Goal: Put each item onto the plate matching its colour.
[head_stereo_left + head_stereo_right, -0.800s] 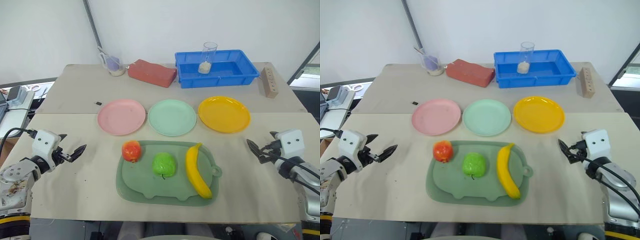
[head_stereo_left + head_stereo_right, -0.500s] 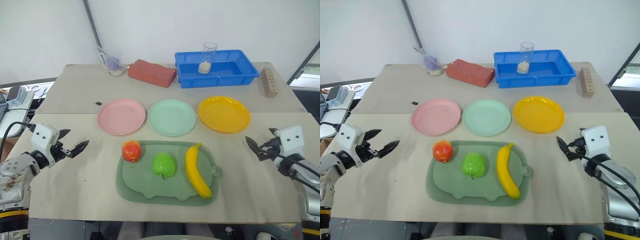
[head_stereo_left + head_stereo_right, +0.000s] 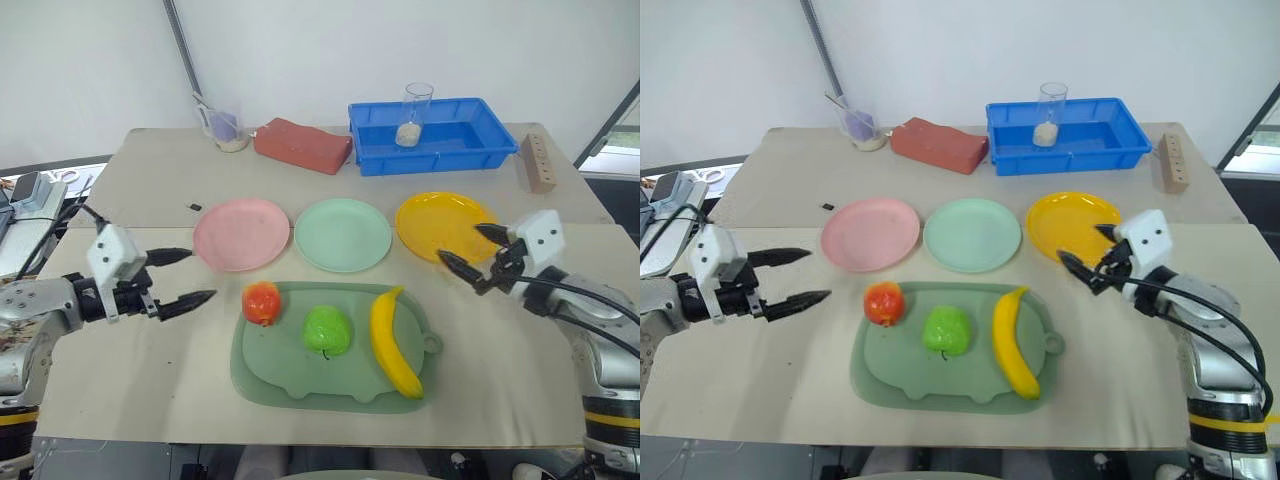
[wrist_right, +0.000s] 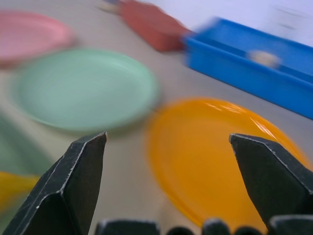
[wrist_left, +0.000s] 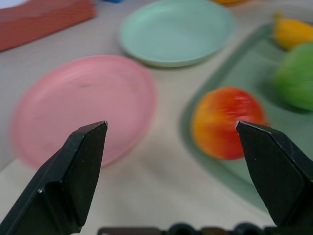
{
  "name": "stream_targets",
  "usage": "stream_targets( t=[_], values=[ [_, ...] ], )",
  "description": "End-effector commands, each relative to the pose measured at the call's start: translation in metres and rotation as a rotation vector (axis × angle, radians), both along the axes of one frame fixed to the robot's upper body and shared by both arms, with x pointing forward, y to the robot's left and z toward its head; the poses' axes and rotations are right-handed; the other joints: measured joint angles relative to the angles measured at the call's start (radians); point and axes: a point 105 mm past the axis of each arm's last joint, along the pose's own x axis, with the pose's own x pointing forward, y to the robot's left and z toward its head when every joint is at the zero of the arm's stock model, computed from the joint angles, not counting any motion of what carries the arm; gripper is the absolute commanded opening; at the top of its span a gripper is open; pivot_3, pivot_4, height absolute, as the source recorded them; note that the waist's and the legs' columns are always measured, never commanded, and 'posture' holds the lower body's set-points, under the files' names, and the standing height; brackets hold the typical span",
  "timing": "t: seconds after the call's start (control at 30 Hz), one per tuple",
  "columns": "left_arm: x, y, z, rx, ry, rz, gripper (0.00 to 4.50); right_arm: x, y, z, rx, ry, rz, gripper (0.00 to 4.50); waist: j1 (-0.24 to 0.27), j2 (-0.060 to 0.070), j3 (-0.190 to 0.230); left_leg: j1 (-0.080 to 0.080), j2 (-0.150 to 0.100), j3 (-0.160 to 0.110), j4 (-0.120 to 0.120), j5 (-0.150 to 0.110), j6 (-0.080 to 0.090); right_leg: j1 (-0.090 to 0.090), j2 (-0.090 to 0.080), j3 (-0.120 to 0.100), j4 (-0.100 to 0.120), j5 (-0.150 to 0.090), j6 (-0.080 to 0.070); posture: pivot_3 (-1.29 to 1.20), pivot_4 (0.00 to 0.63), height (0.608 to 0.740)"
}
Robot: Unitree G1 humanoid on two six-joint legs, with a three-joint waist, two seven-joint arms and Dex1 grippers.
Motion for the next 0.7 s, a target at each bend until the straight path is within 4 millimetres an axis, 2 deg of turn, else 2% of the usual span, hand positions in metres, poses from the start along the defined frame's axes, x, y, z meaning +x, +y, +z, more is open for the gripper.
stream_targets(
  t=[0.03,0.13,0.3,0.43,0.7],
  values=[
    [-0.003,-0.012,0.003,0.047,-0.004,-0.108,4.5,-0.021,0.041,0.026,-0.001,-0.016,0.265,4.44,0.001,0.0,0.0,0.0,0.0,0.0,0.0,0.0,0.0,0.0,0.0,0.0,0.0,0.0,0.0,0.0,0.15,0.74],
    [0.002,-0.018,-0.008,0.101,-0.003,-0.174,4.5,-0.037,0.069,0.039,-0.008,0.003,0.442,4.44,0.001,0.0,0.001,0.0,0.0,0.0,0.0,0.0,0.0,-0.001,0.0,0.0,-0.001,0.0,0.0,0.0,0.15,0.74],
    [0.018,-0.029,-0.028,0.108,-0.012,-0.202,4.5,-0.054,0.093,0.049,-0.045,0.021,0.598,4.44,0.006,0.0,0.001,-0.001,0.0,0.0,0.0,0.0,0.0,-0.001,-0.001,0.0,-0.002,0.0,0.0,0.0,0.15,0.74],
    [0.027,-0.039,-0.038,0.072,-0.015,-0.202,4.5,-0.057,0.099,0.056,-0.039,0.018,0.628,4.44,0.006,0.0,0.001,-0.002,0.0,0.001,0.001,0.0,0.0,-0.001,0.0,0.0,-0.002,0.0,-0.001,0.0,0.15,0.74],
    [0.034,-0.058,-0.054,0.051,-0.007,-0.226,4.5,-0.06,0.102,0.061,-0.035,0.008,0.634,4.44,0.005,-0.001,0.001,-0.001,0.0,0.0,0.001,0.0,0.001,0.0,0.001,0.0,0.0,0.002,0.001,0.0,0.15,0.74]
  ],
)
